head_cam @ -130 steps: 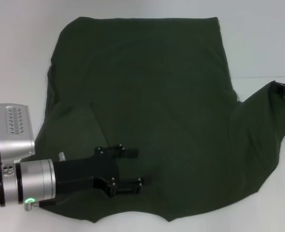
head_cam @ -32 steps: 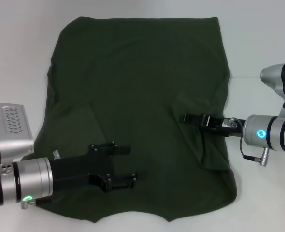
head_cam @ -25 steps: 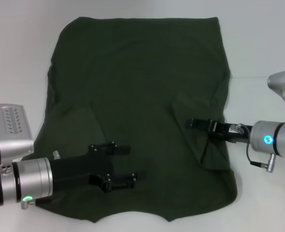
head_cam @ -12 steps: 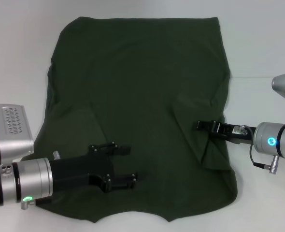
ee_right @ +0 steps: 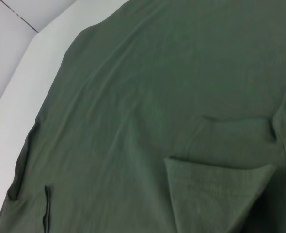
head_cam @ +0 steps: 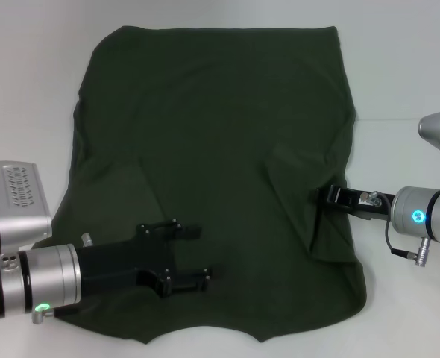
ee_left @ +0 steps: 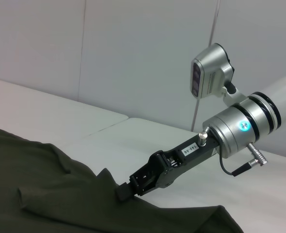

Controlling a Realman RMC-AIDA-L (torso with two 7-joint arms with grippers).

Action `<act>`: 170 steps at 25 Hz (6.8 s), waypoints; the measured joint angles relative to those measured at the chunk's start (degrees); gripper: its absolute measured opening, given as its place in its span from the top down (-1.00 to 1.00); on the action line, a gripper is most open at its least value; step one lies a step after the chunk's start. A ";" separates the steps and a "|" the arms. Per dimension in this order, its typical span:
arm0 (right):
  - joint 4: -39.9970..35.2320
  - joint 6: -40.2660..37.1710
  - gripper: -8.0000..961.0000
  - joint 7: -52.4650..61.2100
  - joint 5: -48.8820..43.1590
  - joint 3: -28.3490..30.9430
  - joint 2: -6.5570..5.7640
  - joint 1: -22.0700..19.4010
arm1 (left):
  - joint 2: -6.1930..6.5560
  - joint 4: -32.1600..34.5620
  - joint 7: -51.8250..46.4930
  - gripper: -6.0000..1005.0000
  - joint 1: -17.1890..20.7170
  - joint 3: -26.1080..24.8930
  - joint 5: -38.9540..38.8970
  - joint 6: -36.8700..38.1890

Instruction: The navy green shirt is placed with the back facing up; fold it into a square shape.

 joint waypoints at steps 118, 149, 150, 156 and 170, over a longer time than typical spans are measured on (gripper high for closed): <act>-3.95 -20.23 -0.87 -17.02 10.20 -4.23 -1.40 -1.52 | 1.24 14.38 -38.94 -0.47 11.76 -22.24 17.65 -3.34; -3.95 -19.37 -0.87 -16.67 10.20 -4.06 -1.57 -3.16 | 1.50 14.38 -38.94 0.69 10.75 -21.97 18.22 -4.65; -3.95 -19.92 -0.87 -16.60 10.19 -4.06 -1.76 -3.37 | 1.50 14.35 -38.94 0.75 10.67 -21.96 18.11 -4.56; -6.67 -23.41 -0.87 -11.60 7.70 -4.57 -3.25 -5.51 | 1.50 14.25 -39.07 0.93 10.32 -22.14 17.56 -4.09; -18.58 -31.37 -0.87 4.97 -6.77 -4.14 -5.35 -12.14 | 1.14 13.72 -39.38 0.93 9.90 -22.51 16.96 -3.96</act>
